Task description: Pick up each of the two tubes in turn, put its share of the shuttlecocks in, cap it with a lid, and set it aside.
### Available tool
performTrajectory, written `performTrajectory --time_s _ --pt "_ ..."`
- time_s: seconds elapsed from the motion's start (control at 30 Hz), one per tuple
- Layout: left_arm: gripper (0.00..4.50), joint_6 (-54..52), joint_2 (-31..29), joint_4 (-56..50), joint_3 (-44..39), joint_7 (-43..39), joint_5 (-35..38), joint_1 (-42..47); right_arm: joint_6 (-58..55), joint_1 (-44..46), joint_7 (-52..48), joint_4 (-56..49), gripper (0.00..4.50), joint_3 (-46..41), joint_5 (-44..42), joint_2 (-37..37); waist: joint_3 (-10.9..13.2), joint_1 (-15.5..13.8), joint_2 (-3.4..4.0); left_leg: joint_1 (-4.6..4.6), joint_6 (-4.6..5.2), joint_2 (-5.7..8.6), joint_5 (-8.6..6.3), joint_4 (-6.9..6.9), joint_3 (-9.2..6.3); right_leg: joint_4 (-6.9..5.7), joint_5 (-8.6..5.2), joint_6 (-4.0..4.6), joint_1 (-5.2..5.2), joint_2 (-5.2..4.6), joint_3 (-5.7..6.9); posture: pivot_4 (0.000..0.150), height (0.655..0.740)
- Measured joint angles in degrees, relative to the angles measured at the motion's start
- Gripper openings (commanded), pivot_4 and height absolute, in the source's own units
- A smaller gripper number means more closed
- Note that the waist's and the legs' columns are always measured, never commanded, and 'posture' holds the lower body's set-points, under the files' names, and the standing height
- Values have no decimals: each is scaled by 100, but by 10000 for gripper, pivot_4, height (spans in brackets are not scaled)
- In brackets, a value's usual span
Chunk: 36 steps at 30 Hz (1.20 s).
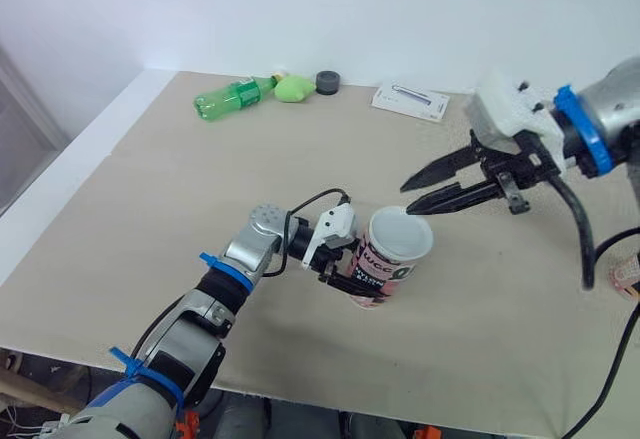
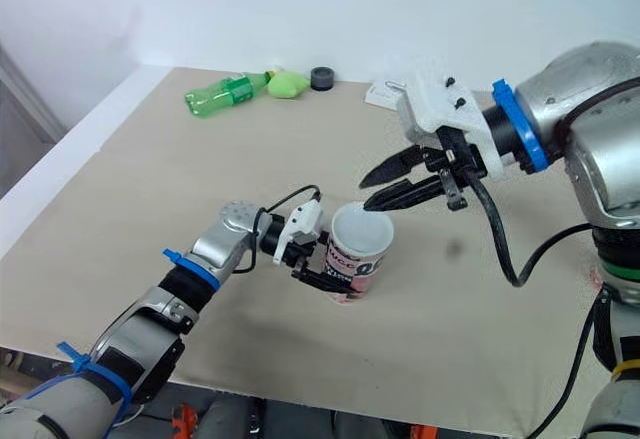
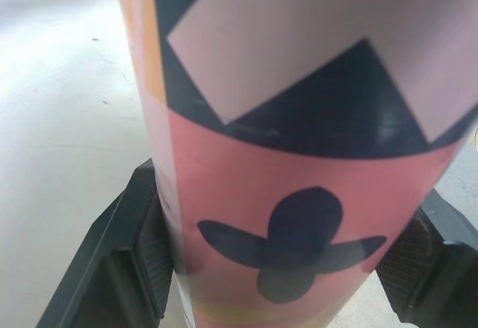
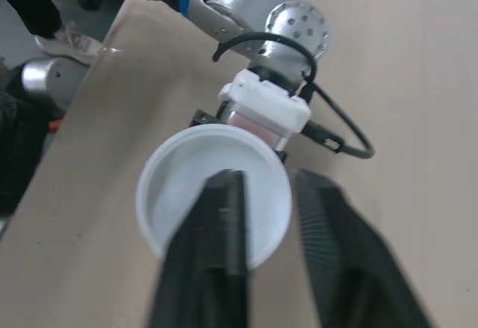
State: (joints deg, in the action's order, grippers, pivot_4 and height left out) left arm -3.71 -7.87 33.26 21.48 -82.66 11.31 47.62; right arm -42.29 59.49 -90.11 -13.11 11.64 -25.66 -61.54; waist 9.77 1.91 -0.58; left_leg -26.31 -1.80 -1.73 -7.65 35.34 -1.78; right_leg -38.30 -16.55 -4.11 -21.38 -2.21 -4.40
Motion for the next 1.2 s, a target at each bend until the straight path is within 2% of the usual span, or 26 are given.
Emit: performTrajectory --time_s 0.03,0.4,0.5,1.0,1.2 --pt "30375 2 3 8 -1 -4 0 0 -22 -24 0 -99 1390 0 -18 -17 0 -1 0 0 0 -1 0 0 -1 0 0 0 0 2 1 1500 7294" --pt "30375 1 12 14 -3 1 0 1 188 -222 -7 -448 1390 426 177 -53 1 -3 -1 -1 0 0 0 2 1 1 -11 -18 0 0 0 1500 7294" --pt "30375 0 8 11 -2 10 0 -1 462 -219 -17 -361 1390 773 443 48 0 -3 -1 -1 0 0 0 2 1 1 -11 -19 -2 0 0 1500 7294" --pt "30375 -49 -26 -63 -24 62 1 -60 930 287 -37 76 1390 1248 605 444 0 13 -1 3 0 -4 1 4 -1 0 -6 -21 1 4 0 1500 7294" --pt "30375 -128 -25 -109 -23 122 1 -89 1510 350 -43 292 1390 1422 905 391 -1 13 -3 16 -1 -4 2 4 -1 1 -8 -24 3 4 0 1500 7294"
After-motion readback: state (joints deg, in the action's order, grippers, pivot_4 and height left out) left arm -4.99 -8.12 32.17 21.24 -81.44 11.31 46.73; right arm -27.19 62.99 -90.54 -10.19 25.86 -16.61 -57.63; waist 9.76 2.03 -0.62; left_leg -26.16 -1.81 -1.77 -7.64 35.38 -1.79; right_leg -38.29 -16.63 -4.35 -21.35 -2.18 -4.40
